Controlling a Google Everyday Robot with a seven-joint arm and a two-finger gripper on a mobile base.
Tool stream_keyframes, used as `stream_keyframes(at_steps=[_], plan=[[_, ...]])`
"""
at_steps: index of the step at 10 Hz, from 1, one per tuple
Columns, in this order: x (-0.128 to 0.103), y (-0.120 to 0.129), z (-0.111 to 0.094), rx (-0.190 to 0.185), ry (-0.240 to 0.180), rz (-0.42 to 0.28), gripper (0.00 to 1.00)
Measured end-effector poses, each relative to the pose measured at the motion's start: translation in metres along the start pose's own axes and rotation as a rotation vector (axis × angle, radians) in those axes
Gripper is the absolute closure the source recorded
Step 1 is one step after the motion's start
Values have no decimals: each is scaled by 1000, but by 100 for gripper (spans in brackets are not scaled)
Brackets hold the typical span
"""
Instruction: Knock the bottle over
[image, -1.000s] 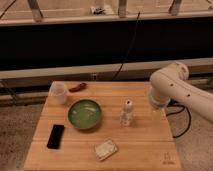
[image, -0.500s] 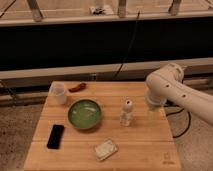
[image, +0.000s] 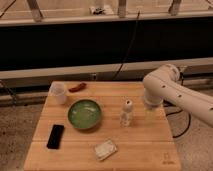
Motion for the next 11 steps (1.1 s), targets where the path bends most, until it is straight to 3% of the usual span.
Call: stream_keyframes(at_steps=[11], plan=[[-44,-5,6,15,-9,-93,22]])
